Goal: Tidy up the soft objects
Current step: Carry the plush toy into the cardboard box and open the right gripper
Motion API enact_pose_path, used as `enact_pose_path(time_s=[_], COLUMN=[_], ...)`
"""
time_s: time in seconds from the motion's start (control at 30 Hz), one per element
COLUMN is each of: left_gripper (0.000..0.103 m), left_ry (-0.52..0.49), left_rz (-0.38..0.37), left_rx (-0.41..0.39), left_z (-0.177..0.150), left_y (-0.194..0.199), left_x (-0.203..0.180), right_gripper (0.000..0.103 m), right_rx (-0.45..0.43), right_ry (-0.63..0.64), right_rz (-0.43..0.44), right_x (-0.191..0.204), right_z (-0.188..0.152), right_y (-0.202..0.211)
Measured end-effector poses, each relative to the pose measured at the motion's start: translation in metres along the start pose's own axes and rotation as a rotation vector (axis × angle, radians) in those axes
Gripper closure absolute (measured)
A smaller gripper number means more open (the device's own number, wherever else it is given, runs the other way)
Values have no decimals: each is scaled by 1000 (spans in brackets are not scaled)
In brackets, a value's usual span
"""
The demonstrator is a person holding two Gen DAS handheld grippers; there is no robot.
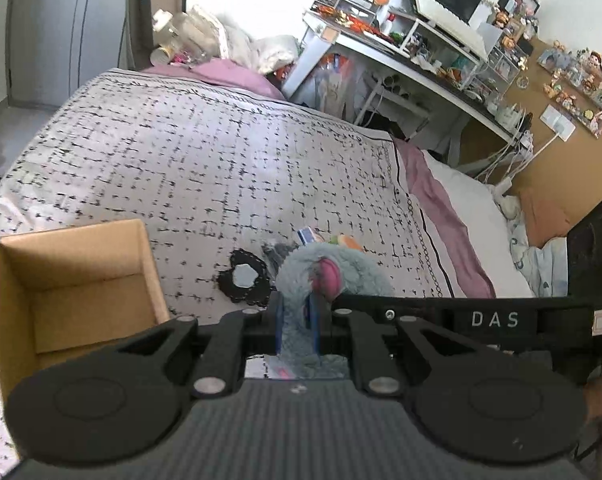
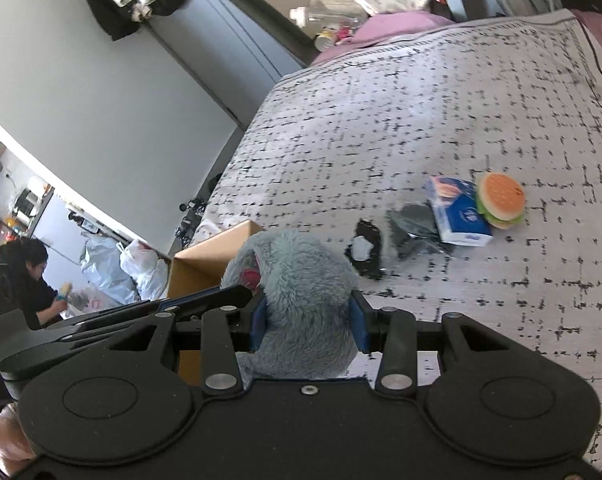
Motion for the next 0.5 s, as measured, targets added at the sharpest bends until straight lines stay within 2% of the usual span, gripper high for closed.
enact_pose_path(time_s=[0.3, 0.5], left_gripper=[91, 91], left_ry=[32, 62], left_rz=[31, 66], left_rx=[-52, -61], left_z=[7, 11], left_y=[30, 38], left_x=[27, 52], right_gripper=[62, 62], right_rx=[4, 34], right_ry=[44, 66], right_rz=[32, 43], right_x=[37, 57], right_z=[7, 11], right_y=[-13, -35])
Point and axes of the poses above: each gripper's, at about its wrist camera, not at the fingertips, and y roughly against the way its jaws point, x to its left, z to its top, the point moved 1 cm from there along -y, roughly the way its jaws point, and after that the axes turned 13 degrees about z, right-handed, at the moved point
